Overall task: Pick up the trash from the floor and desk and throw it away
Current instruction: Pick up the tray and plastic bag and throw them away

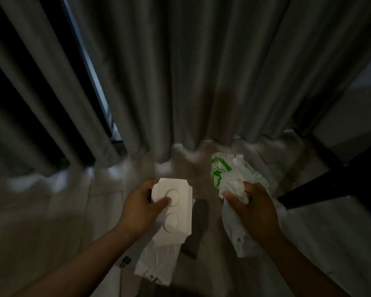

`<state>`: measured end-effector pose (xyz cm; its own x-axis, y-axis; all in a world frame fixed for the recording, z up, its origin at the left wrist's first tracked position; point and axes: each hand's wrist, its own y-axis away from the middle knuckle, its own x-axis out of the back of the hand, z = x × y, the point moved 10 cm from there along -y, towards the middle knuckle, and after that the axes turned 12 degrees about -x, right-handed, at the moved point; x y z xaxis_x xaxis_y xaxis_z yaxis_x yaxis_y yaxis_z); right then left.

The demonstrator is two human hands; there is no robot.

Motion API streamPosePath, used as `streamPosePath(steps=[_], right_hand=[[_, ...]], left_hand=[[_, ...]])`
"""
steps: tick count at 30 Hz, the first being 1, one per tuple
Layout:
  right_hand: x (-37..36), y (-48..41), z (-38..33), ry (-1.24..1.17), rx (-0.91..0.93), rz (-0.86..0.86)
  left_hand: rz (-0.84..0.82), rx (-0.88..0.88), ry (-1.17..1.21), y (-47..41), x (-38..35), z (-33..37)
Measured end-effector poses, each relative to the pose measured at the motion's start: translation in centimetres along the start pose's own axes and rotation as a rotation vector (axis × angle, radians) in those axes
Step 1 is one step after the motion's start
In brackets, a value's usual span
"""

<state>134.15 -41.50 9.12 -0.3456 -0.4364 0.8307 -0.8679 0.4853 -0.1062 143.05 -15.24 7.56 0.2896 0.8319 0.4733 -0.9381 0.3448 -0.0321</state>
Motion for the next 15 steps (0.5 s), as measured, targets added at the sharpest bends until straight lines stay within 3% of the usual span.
streamPosePath(steps=[2,4,5,8,15], right_hand=[[5.4,-0.5,-5.1,0.081,0.139,0.043],[9.7,-1.3,-9.0,0.122,0.230,-0.019],[12.3,-1.6,-10.8,0.079,0.225,-0.039],[22.5,-3.6,-13.7,-0.217,-0.068,0.033],[45.1,-6.6,-24.2,-0.329,-0.080,0.105]], left_hand=[[-0.006,-0.027,-0.032,0.0,3.3,5.9],[0.005,-0.049,-0.057,-0.1,6.4,11.6],[0.019,-0.056,-0.063,-0.2,8.0,14.4],[0.047,-0.081,-0.073,-0.8,12.4,23.4],[0.131,-0.227,-0.067,-2.2,21.5,47.3]])
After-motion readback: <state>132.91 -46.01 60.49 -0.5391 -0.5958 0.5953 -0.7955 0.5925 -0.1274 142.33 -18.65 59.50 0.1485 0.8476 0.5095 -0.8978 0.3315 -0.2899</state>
